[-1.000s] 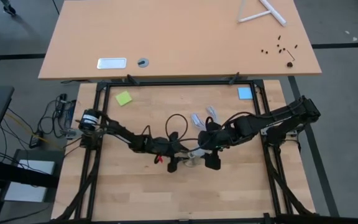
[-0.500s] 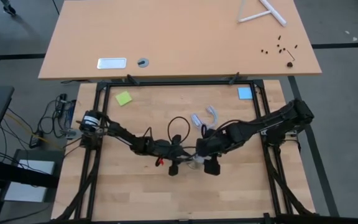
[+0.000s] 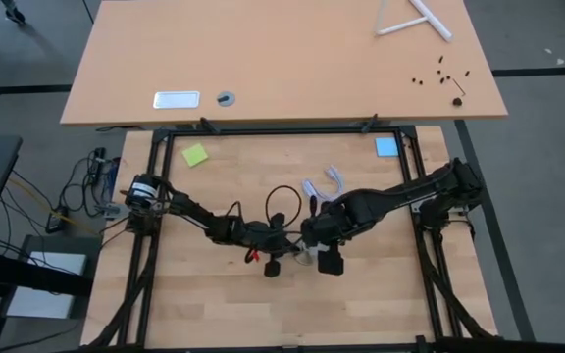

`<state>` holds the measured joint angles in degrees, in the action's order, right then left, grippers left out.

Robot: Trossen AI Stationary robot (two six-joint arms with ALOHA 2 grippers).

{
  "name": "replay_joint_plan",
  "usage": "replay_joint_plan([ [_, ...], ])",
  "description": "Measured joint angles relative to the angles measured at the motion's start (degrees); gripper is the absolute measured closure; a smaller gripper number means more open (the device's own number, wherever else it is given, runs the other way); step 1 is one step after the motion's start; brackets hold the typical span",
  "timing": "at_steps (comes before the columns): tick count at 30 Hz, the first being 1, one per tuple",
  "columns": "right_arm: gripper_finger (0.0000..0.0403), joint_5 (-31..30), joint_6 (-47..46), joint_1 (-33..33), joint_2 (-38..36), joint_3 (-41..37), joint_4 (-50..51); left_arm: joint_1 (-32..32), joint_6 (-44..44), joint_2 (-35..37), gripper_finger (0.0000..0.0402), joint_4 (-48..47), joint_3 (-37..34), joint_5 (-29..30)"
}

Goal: Screw lightbulb
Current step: Insert the lightbulb into the lamp

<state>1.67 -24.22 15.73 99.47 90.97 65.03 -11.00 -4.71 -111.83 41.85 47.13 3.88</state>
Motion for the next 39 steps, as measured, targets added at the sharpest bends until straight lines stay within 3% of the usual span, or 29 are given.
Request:
replay_joint_plan([
  [14,0.0106,1.71,6.25,-3.59,7.02,1.89,3.33,0.10,0.05,0.00,0.0400,-1.04,-1.46,2.00],
  [23,0.0106,2.05,6.33,-3.83,7.26,2.48,3.24,0.10,-0.50,0.02,0.0401,3.70,-1.50,0.84],
  [39,0.0100,1.97,6.28,-3.71,7.31,2.48,2.92,0.10,-2.20,0.02,0.0401,3.58,-0.96,0.83],
])
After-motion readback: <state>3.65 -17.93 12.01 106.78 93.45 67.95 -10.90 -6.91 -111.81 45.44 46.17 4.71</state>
